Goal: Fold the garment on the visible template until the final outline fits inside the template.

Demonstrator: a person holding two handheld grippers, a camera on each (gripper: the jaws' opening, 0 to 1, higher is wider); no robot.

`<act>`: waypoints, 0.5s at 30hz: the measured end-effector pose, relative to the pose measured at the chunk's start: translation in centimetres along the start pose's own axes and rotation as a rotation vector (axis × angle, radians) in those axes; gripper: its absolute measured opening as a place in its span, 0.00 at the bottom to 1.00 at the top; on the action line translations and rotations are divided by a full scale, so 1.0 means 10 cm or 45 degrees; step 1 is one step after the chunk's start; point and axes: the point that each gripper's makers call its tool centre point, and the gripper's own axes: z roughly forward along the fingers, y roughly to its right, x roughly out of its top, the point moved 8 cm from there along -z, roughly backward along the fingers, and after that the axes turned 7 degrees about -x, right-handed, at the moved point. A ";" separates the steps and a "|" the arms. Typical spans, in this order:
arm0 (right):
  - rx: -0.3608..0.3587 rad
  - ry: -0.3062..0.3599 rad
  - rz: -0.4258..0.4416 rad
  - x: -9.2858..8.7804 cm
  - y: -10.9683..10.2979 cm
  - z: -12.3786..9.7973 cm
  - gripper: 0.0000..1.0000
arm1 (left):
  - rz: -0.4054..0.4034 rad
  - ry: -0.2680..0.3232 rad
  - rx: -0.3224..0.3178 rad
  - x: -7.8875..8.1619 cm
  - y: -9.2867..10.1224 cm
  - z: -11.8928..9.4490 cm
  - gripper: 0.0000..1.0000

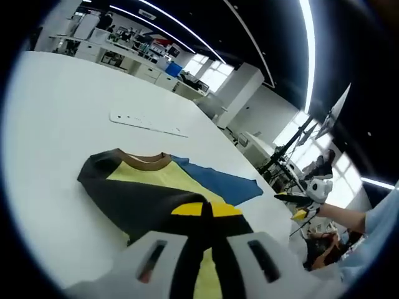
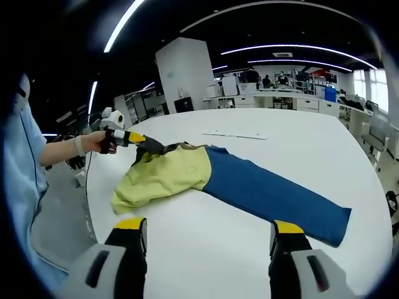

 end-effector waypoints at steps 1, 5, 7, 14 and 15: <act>-0.001 0.000 0.003 0.00 0.00 0.00 0.80 | 0.001 -0.015 -0.008 -0.03 0.01 0.04 0.00; -0.006 -0.007 0.017 -0.04 0.01 -0.01 0.80 | 0.000 -0.093 -0.019 -0.20 0.03 0.18 0.00; -0.006 -0.007 0.021 -0.05 0.00 -0.01 0.80 | 0.004 -0.142 -0.022 -0.30 0.02 0.25 0.00; -0.007 -0.013 0.039 -0.10 0.00 -0.01 0.80 | -0.007 -0.228 -0.018 -0.48 -0.05 0.40 0.00; -0.009 -0.012 0.043 -0.10 -0.01 -0.02 0.80 | -0.008 -0.231 -0.015 -0.49 -0.05 0.41 0.00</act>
